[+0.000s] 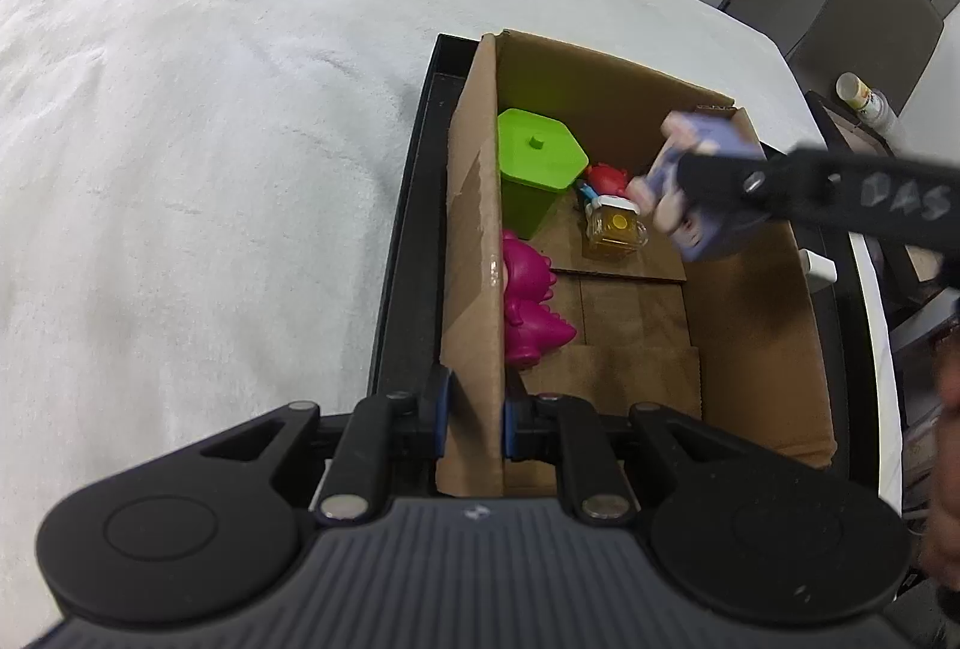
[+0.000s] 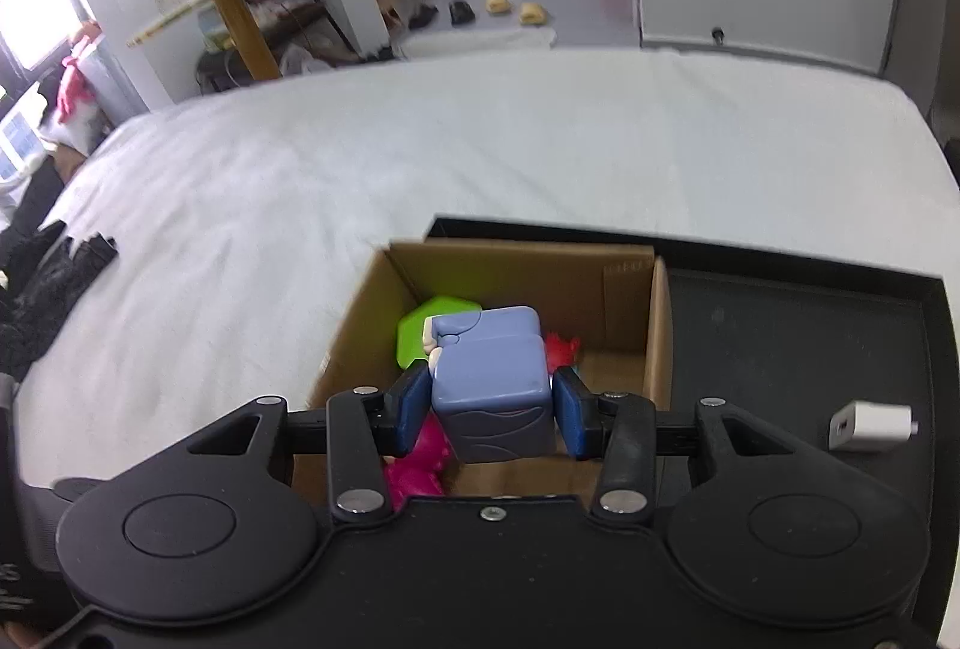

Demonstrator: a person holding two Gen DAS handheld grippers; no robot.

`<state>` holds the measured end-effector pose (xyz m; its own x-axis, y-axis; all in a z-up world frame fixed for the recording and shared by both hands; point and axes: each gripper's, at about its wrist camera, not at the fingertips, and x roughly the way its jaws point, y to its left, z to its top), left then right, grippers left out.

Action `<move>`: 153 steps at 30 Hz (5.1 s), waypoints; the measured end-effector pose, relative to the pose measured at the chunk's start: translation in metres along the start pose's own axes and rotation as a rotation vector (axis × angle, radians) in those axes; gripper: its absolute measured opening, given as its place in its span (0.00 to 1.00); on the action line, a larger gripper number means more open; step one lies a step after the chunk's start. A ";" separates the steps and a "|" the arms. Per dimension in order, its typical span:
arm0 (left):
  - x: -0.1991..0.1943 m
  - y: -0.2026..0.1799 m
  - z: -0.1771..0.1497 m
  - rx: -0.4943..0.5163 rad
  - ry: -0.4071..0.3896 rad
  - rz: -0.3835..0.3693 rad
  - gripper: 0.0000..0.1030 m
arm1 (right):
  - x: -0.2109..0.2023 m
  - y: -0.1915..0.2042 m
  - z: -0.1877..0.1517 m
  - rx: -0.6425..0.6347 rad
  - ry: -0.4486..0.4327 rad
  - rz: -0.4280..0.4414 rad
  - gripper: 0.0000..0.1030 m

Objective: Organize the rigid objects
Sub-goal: 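Lower the lavender figure into the box beside the dinosaur and open, then move the right gripper down and close on the brown-haired doll, then lift the doll with the right gripper over the box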

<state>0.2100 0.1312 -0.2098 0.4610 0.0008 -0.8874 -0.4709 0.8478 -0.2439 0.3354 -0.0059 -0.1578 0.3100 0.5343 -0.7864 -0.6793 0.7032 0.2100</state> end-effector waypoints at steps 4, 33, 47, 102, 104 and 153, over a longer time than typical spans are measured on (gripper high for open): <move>0.000 0.000 0.001 0.003 0.000 -0.003 0.15 | 0.012 0.004 -0.010 -0.012 0.049 -0.022 0.42; 0.002 -0.003 0.003 0.004 0.011 0.003 0.17 | 0.005 0.003 -0.001 0.038 0.062 -0.006 0.36; 0.004 -0.007 0.003 -0.014 0.023 0.037 0.16 | -0.028 -0.016 -0.014 0.073 0.033 0.041 0.52; -0.022 -0.029 -0.015 -0.035 -0.027 0.155 0.16 | -0.041 -0.175 -0.061 0.368 0.078 0.012 0.71; -0.022 -0.029 -0.016 -0.028 -0.028 0.150 0.16 | -0.034 -0.172 -0.062 0.363 0.096 0.009 0.71; -0.015 -0.030 -0.015 -0.005 -0.025 0.153 0.13 | -0.059 -0.131 -0.040 0.189 -0.039 -0.003 0.21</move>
<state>0.2055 0.0979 -0.1951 0.4021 0.1428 -0.9044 -0.5409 0.8340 -0.1089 0.3792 -0.1482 -0.1620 0.3404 0.5471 -0.7648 -0.5420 0.7788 0.3158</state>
